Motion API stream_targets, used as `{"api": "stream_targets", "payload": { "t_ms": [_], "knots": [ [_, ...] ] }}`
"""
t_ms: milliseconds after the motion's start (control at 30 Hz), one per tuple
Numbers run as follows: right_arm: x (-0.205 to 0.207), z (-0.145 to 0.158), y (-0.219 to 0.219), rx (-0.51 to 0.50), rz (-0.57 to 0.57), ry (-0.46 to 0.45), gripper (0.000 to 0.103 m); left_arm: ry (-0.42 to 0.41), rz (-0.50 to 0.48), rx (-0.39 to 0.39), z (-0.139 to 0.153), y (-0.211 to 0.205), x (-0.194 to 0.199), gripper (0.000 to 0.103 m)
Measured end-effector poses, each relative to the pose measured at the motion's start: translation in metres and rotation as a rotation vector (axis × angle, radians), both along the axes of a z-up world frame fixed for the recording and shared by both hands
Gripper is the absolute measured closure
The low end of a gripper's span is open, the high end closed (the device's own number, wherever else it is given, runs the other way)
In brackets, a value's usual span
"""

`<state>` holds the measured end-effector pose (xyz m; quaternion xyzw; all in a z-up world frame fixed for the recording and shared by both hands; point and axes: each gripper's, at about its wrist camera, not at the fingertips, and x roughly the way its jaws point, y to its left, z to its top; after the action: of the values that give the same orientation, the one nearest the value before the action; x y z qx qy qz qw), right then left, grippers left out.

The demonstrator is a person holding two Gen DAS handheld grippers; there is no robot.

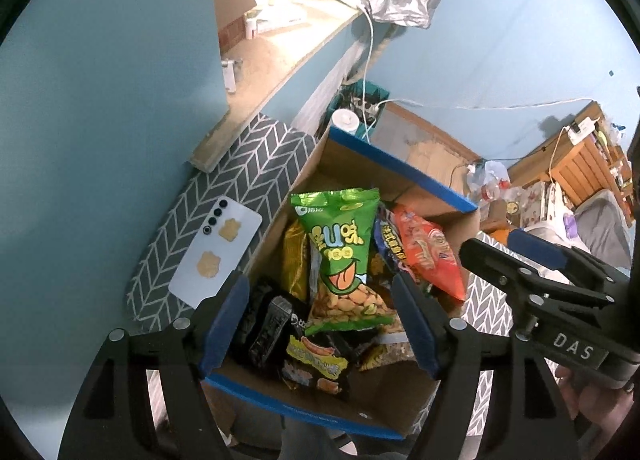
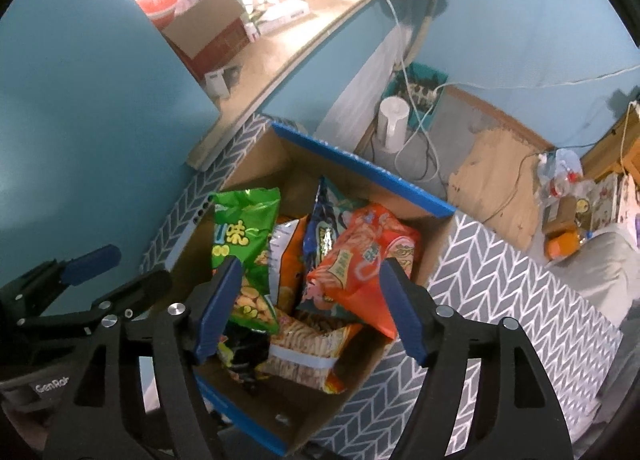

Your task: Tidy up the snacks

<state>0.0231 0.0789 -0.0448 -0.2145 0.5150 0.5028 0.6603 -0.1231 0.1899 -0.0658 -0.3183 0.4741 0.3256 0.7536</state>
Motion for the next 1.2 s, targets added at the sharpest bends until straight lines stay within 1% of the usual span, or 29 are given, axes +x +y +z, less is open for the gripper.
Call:
{"api": "stream_targets", "payload": {
  "t_ms": [67,267,333,500,633,833,933,1100,1200],
  "knots": [
    [-0.001,0.010,-0.006,0.013,-0.009,-0.021,0.028,-0.013,0.001,0.009,0.007,-0.002,-0.002,0.022],
    [0.002,0.027,-0.020,0.028,-0.042,-0.044,0.028,-0.032,-0.001,0.032,0.029,-0.008,-0.006,0.021],
    [0.003,0.034,-0.026,0.037,-0.058,-0.051,0.028,-0.036,-0.004,0.038,0.035,-0.010,-0.006,0.015],
    [0.006,0.048,-0.038,0.066,-0.098,-0.070,0.027,-0.030,-0.031,0.085,0.048,-0.021,-0.003,0.015],
    [0.008,0.059,-0.050,0.091,-0.138,-0.099,0.027,-0.024,-0.055,0.104,0.055,-0.029,-0.001,0.015],
    [0.016,0.068,-0.069,0.099,-0.184,-0.125,0.027,-0.036,-0.072,0.103,0.063,-0.040,0.002,0.015],
    [0.019,0.071,-0.079,0.099,-0.207,-0.140,0.027,-0.026,-0.091,0.115,0.065,-0.047,0.006,0.015],
    [0.023,0.073,-0.092,0.104,-0.227,-0.130,0.027,-0.017,-0.099,0.125,0.069,-0.053,0.010,0.015],
    [0.025,0.073,-0.096,0.101,-0.226,-0.133,0.027,-0.015,-0.094,0.119,0.070,-0.055,0.013,0.015]
  ]
}}
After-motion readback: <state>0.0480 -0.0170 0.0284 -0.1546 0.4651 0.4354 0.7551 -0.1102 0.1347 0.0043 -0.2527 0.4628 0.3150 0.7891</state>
